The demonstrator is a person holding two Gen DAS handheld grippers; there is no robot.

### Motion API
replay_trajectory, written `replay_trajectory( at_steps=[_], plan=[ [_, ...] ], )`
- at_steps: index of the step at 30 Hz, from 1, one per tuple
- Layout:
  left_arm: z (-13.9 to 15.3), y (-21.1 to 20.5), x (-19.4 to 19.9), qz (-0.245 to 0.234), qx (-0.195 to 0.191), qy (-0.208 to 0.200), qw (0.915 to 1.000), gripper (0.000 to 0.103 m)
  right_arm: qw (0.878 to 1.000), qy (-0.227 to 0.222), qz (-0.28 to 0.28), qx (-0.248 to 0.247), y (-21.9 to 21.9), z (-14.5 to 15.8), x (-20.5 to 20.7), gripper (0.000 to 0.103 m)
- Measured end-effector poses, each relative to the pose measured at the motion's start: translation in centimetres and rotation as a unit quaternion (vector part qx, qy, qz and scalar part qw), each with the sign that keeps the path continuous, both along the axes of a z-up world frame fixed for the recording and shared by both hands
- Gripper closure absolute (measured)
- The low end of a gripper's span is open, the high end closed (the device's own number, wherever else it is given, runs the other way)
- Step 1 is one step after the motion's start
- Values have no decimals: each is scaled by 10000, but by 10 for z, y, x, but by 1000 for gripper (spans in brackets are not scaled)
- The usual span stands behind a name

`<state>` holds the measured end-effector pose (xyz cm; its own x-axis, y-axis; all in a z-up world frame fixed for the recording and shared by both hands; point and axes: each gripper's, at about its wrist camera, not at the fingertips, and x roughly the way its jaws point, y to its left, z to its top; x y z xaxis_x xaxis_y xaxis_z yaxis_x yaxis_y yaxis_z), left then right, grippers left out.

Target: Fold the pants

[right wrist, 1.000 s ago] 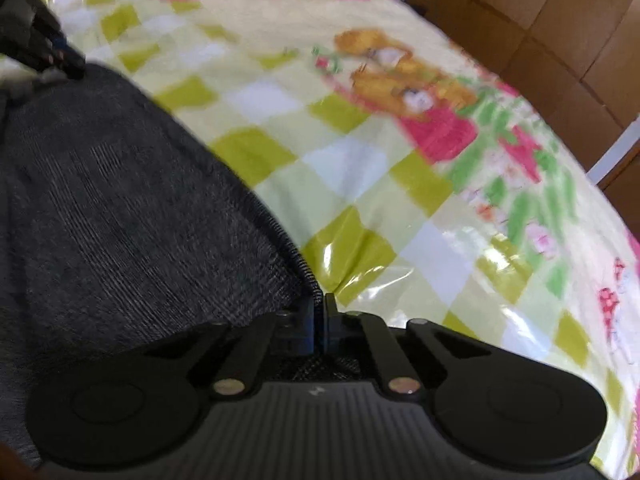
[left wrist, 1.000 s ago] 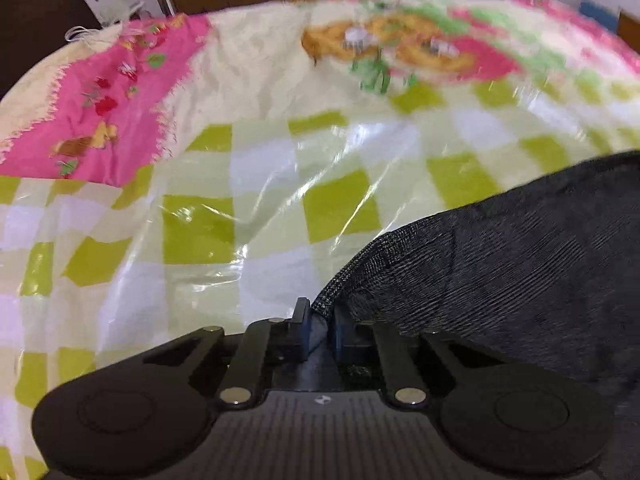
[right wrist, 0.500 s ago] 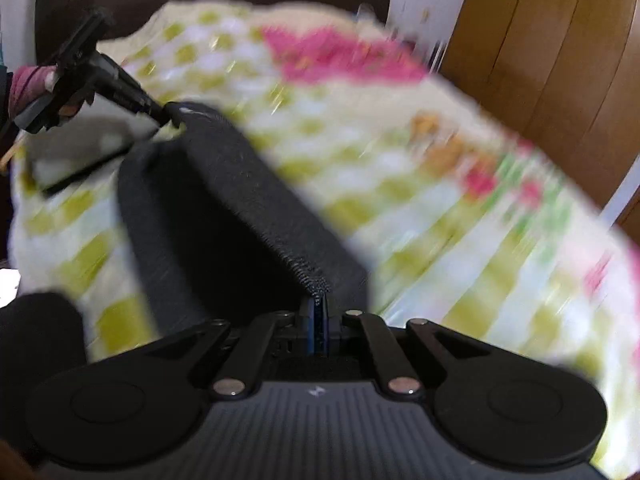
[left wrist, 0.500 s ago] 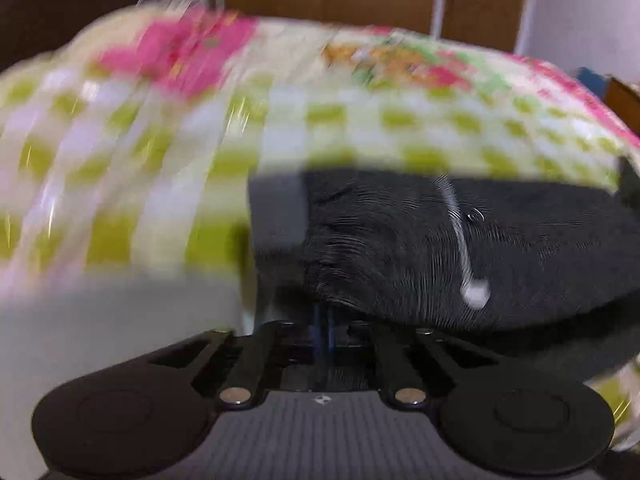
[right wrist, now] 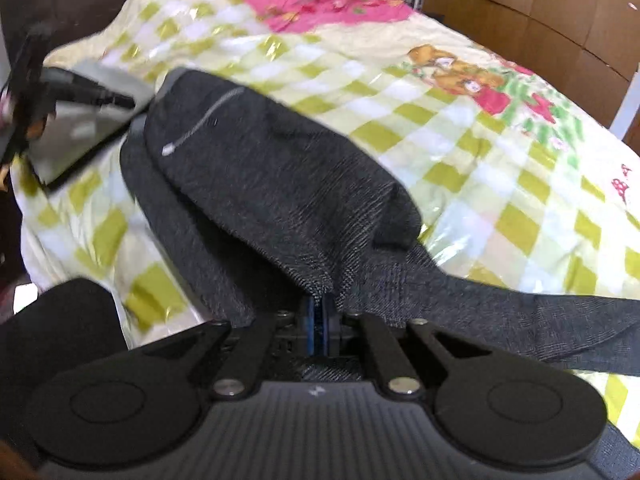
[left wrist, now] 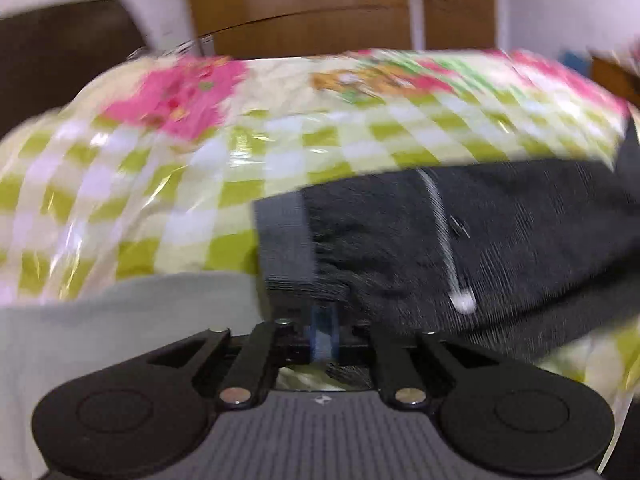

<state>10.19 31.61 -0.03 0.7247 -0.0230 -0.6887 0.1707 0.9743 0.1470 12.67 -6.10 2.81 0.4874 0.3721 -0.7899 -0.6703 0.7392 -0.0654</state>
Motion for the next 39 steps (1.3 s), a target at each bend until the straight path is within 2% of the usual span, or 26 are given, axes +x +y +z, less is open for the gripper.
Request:
replay_trajectory(
  at_steps=[1, 3, 6, 10, 14, 15, 18, 21, 25, 28, 29, 31, 33, 34, 39],
  plan=[
    [-6, -9, -1, -184, 163, 54, 9997, 71, 9999, -91, 42, -103, 2, 2, -1, 100],
    [-20, -26, 1, -416, 703, 90, 9966, 69, 9992, -191, 145, -328, 8, 0, -4, 100],
    [-39, -45, 2, -688, 1460, 49, 9869, 68, 9990, -199, 161, -368, 12, 2, -6, 100],
    [-52, -62, -4, -805, 2425, -466, 9657, 60, 9992, -264, 58, -289, 10, 14, -6, 100],
    [-66, -70, -14, -1132, 3092, -744, 9413, 58, 9988, -327, 66, -359, 12, 17, -6, 100],
    [-69, -72, -14, -1197, 3180, -772, 9373, 58, 9988, -322, 81, -373, 12, 18, -6, 100],
    [-71, -78, -14, -1361, 3234, -829, 9328, 58, 9991, -246, 49, -327, 12, 19, -2, 100],
    [-58, -78, -18, -1437, 2966, -843, 9404, 57, 9994, -243, -86, -231, 8, 25, 2, 100],
    [-66, -79, -19, -1626, 3243, -769, 9287, 57, 9994, -280, -165, -97, 5, 38, 4, 100],
    [-71, -88, -15, -1588, 3452, -894, 9207, 57, 9994, -282, -194, -8, 4, 43, 7, 100],
    [-69, -88, -11, -1474, 3391, -901, 9248, 58, 9994, -291, -195, -7, 4, 43, 8, 100],
    [-60, -80, -5, -1244, 3126, -837, 9380, 78, 9994, -305, -175, -51, 5, 42, 6, 100],
    [-49, -70, -10, -1055, 3055, -881, 9422, 80, 9996, -254, -122, -98, 6, 41, 2, 100],
    [-45, -67, -13, -984, 3035, -883, 9436, 85, 9996, -231, -89, -130, 6, 39, -2, 101],
    [-46, -61, -30, -761, 3005, -839, 9470, 86, 9999, 20, -25, -107, 4, 24, -19, 103]
  ],
)
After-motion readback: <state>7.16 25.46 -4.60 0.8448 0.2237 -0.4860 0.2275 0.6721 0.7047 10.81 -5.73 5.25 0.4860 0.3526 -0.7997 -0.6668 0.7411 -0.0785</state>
